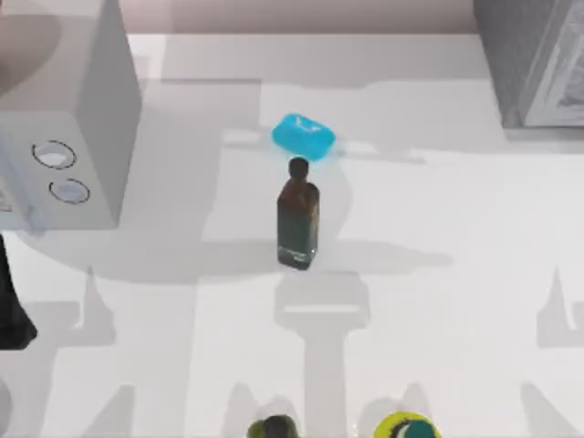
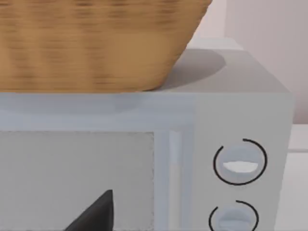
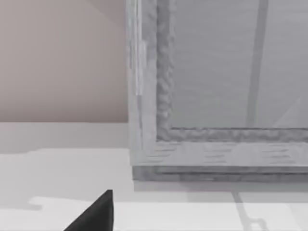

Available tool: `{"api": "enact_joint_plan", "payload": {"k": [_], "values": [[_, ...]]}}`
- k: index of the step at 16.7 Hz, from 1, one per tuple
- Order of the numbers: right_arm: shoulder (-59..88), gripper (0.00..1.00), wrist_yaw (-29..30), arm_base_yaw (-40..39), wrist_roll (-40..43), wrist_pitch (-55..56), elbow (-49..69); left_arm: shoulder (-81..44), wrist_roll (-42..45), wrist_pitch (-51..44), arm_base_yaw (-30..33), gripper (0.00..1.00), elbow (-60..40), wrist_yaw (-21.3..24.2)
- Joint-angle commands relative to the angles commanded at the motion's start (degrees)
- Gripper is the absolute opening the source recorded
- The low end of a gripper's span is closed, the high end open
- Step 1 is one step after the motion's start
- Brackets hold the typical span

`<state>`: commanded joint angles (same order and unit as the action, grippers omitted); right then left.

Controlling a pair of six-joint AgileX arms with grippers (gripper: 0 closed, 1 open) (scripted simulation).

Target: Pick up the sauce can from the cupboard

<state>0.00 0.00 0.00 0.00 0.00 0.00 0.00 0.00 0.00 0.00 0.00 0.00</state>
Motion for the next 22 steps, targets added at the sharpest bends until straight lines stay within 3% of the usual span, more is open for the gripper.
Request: {"api": "enact_joint_plan", "payload": {"k": [4, 8, 22], "values": [[1.83, 1.0, 0.24, -0.3, -0.01, -0.66, 1.84, 0.0, 0.0, 0.0, 0.0, 1.0, 0.0, 0.0], [11.94, 1.0, 1.64, -1.75, -0.06, -4.04, 12.8, 0.0, 0.0, 0.0, 0.0, 1.0, 0.0, 0.0], [64.54, 1.0, 9.62, -9.08, -0.95, -19.94, 86.8, 0.0, 0.0, 0.0, 0.0, 1.0, 0.0, 0.0]]}}
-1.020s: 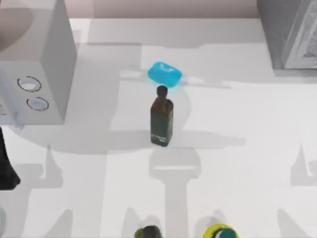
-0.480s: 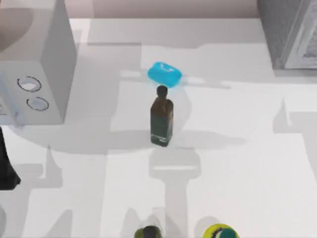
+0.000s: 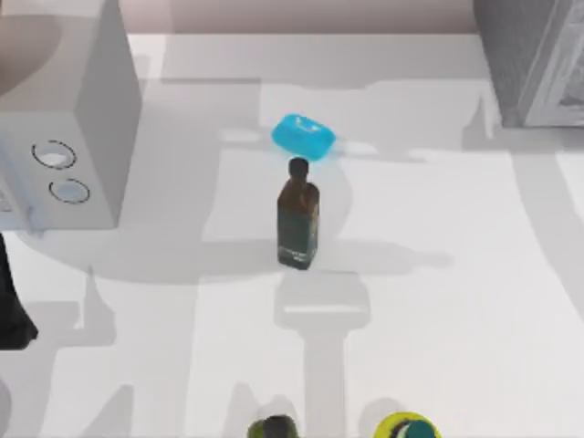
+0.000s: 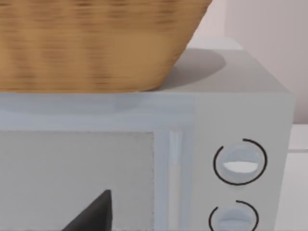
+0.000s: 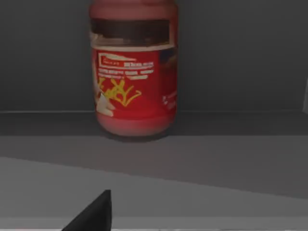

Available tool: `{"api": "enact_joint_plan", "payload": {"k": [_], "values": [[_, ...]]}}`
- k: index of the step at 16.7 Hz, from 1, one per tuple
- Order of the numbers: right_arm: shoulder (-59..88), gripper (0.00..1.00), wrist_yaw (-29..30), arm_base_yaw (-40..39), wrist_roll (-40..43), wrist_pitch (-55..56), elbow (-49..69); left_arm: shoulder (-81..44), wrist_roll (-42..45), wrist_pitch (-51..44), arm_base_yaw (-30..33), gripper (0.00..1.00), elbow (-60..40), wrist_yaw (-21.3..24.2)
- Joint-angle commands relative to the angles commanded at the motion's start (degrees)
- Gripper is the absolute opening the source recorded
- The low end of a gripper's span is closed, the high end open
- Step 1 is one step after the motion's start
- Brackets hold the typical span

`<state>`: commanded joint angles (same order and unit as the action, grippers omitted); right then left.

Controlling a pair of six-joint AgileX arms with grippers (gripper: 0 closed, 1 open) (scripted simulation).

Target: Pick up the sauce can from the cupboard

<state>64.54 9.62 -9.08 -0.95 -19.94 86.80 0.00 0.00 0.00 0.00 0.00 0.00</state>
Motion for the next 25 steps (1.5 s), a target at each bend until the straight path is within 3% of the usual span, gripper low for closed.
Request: {"api": "enact_joint_plan", "payload": {"k": [4, 13, 21, 25], "values": [[9.27, 1.0, 1.34, -1.21, 0.02, -3.17, 10.76, 0.0, 0.0, 0.0, 0.0, 1.0, 0.0, 0.0], [12.29, 1.0, 1.68, -1.54, 0.0, -3.8, 13.75, 0.0, 0.0, 0.0, 0.0, 1.0, 0.0, 0.0], [31.37, 1.0, 4.6, -3.7, -0.27, -2.75, 31.27, 0.0, 0.0, 0.0, 0.0, 1.0, 0.0, 0.0], [33.02, 1.0, 4.97, -3.91, -0.3, -2.61, 32.89, 0.0, 0.0, 0.0, 0.0, 1.0, 0.0, 0.0]]}}
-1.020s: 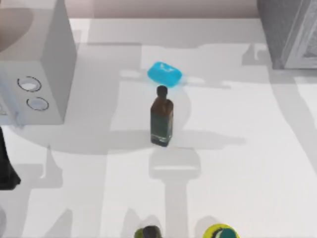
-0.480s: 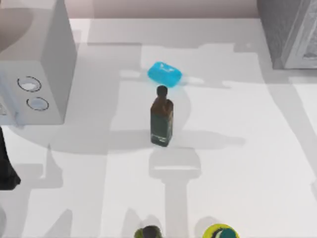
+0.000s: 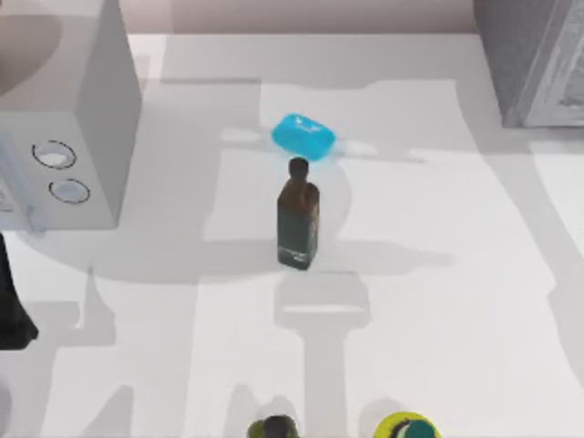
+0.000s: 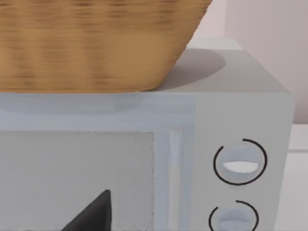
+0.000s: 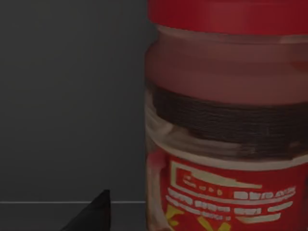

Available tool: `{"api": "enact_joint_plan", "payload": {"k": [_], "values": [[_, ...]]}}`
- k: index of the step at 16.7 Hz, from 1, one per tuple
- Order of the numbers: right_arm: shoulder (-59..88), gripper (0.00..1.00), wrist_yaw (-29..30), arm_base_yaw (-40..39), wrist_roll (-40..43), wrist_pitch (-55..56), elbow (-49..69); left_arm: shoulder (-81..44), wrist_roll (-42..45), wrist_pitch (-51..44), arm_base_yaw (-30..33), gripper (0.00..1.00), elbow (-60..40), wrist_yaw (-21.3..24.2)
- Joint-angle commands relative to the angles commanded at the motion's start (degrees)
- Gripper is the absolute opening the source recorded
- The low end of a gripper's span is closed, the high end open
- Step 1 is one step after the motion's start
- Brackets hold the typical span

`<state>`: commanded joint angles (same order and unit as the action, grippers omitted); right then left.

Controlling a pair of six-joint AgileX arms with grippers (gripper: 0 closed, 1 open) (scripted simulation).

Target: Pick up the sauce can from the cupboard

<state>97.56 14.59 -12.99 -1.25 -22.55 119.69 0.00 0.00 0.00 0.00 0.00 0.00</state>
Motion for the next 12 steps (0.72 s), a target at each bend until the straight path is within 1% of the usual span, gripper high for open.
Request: {"api": "enact_joint_plan", "payload": {"k": [4, 12], "values": [[1.52, 1.0, -0.31, 0.41, 0.0, -0.54, 1.89, 0.0, 0.0, 0.0, 0.0, 1.0, 0.0, 0.0], [14.89, 1.0, -1.7, 1.92, 0.08, -5.42, 20.37, 0.0, 0.0, 0.0, 0.0, 1.0, 0.0, 0.0]]}}
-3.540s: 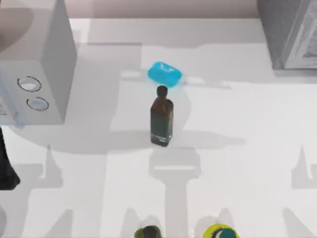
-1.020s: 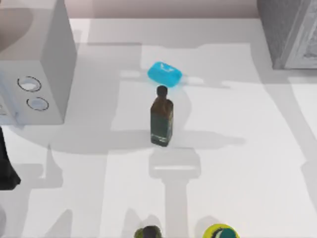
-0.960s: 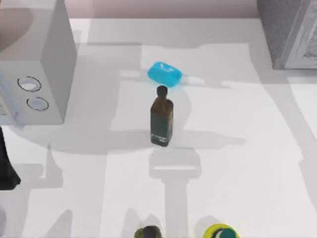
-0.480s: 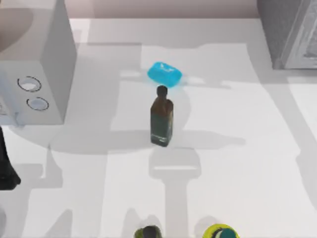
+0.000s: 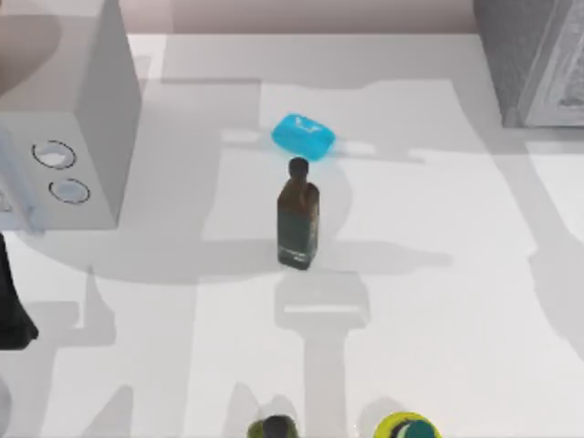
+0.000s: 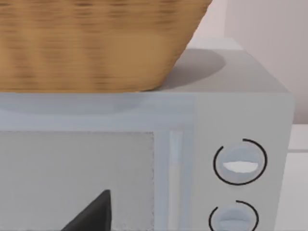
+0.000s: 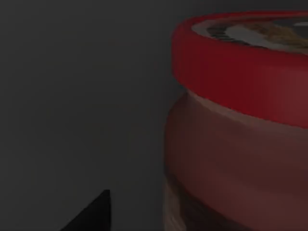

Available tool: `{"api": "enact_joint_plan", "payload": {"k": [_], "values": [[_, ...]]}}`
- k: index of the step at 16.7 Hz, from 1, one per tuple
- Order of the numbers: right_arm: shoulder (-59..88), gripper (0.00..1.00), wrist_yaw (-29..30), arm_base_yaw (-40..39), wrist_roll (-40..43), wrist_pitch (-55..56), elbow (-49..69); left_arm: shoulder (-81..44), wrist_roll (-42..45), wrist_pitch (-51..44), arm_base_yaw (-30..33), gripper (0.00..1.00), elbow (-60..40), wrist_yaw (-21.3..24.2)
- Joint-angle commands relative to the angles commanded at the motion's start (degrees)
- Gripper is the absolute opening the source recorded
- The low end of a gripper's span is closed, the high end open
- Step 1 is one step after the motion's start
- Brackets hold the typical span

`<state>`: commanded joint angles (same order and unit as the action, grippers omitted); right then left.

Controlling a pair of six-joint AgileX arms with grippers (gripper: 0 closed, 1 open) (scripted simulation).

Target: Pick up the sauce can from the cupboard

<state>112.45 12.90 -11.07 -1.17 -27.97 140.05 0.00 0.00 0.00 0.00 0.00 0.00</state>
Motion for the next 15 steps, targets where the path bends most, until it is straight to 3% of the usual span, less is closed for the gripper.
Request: {"api": "enact_joint_plan", "payload": {"k": [7, 15], "values": [[2.34, 1.0, -0.28, 0.32, 0.01, -0.87, 3.2, 0.0, 0.0, 0.0, 0.0, 1.0, 0.0, 0.0], [2.34, 0.4, -0.28, 0.32, 0.01, -0.87, 3.2, 0.0, 0.0, 0.0, 0.0, 1.0, 0.0, 0.0]]}}
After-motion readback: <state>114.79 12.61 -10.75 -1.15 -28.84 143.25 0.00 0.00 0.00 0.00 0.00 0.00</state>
